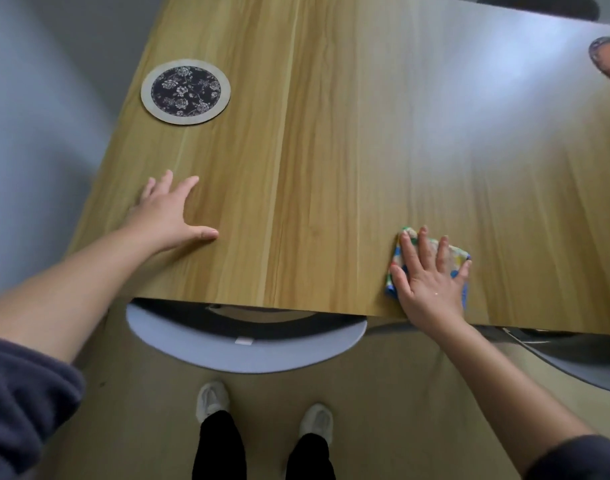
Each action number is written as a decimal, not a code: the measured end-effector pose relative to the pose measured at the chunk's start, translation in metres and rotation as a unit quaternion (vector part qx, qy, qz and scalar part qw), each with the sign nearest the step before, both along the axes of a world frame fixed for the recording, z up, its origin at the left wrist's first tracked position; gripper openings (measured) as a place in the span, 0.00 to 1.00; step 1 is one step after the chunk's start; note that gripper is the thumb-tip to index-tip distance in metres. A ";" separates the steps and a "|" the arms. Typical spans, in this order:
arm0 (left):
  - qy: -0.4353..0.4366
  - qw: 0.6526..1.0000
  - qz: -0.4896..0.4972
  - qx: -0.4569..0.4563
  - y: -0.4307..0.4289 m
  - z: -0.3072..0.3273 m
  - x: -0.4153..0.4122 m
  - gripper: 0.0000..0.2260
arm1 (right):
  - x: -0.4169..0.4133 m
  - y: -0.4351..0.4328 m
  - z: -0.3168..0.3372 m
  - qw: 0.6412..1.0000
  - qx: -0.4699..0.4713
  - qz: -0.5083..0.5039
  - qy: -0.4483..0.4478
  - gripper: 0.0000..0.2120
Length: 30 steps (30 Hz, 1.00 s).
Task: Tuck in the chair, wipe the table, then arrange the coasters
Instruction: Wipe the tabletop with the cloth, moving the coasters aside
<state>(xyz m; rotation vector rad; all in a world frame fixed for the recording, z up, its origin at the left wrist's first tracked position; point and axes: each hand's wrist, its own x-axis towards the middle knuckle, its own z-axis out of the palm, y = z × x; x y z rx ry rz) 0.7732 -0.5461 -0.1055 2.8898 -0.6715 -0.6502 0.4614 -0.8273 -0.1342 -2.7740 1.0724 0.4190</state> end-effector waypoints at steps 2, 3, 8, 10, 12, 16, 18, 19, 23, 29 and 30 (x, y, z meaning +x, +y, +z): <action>-0.013 1.000 -0.005 0.004 0.011 -0.001 0.013 0.47 | 0.025 0.027 -0.002 0.999 0.003 0.037 -0.011 0.29; -0.019 1.000 -0.008 0.005 0.016 -0.001 0.021 0.47 | 0.039 0.043 -0.003 0.999 0.006 0.051 -0.019 0.29; -0.013 1.000 -0.019 -0.017 0.052 -0.002 0.069 0.45 | 0.116 0.145 -0.001 0.992 0.011 0.118 -0.044 0.29; -0.012 0.999 -0.028 -0.024 0.072 -0.003 0.090 0.45 | 0.144 0.186 0.000 0.986 0.017 0.153 -0.059 0.29; 0.000 0.998 -0.045 -0.035 0.087 -0.005 0.106 0.45 | 0.163 0.219 -0.001 0.980 0.023 0.181 -0.077 0.28; 0.033 0.993 -0.096 -0.062 0.105 -0.005 0.124 0.46 | 0.200 0.269 -0.005 0.969 0.025 0.223 -0.103 0.28; 0.021 0.990 -0.123 -0.058 0.102 -0.002 0.126 0.47 | 0.209 0.279 -0.006 0.964 0.022 0.240 -0.110 0.29; 0.016 0.990 -0.127 -0.054 0.100 0.000 0.126 0.47 | 0.212 0.279 -0.006 0.962 0.021 0.250 -0.112 0.29; 0.018 0.992 -0.121 -0.036 0.092 0.006 0.122 0.46 | 0.222 0.240 -0.007 0.973 0.010 0.206 -0.101 0.28; 0.003 0.989 -0.145 0.004 0.089 0.011 0.119 0.47 | 0.232 0.145 -0.005 0.998 -0.004 0.019 -0.054 0.28; -0.002 0.989 -0.150 0.016 0.087 0.012 0.118 0.47 | 0.232 0.146 -0.005 0.999 -0.006 0.014 -0.052 0.28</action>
